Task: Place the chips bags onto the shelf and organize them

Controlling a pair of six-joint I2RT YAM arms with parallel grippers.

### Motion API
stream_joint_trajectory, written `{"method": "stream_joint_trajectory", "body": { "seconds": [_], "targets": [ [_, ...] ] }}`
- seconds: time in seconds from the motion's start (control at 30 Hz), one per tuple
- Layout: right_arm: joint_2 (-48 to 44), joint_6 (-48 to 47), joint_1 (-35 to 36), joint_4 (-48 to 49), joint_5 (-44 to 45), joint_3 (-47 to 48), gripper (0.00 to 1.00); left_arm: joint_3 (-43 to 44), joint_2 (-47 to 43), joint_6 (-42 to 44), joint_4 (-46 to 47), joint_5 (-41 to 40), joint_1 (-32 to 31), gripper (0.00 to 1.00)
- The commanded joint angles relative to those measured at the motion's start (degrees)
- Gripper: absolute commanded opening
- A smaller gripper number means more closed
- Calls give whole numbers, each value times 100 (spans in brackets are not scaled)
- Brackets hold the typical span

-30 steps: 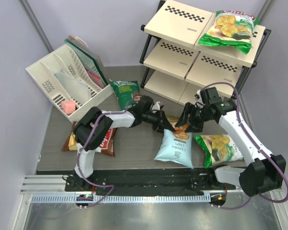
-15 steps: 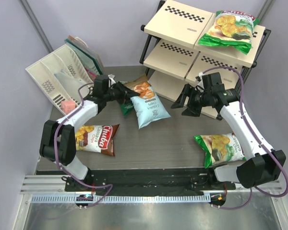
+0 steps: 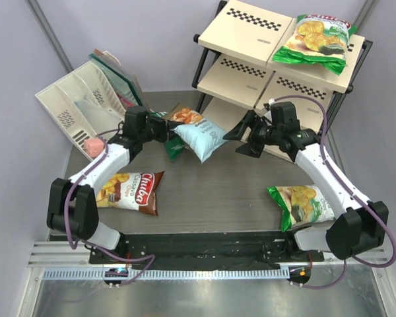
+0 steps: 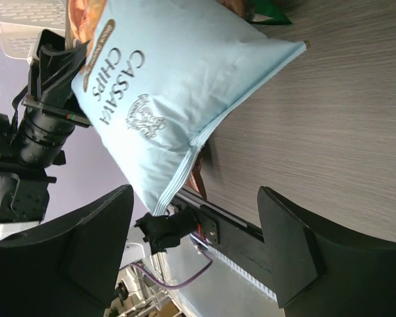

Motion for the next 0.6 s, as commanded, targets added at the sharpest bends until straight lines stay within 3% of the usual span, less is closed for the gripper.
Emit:
{"method": "stream_joint_trajectory", "body": {
  "seconds": [0.0,0.57],
  "targets": [
    [187,454,133,818,-137,118,82,-96,-415,-778,824,-397,-8,0],
    [1014,1596,757,2689,521,242,85,-421,-731,-1394,1334,-660,-184,0]
  ]
}}
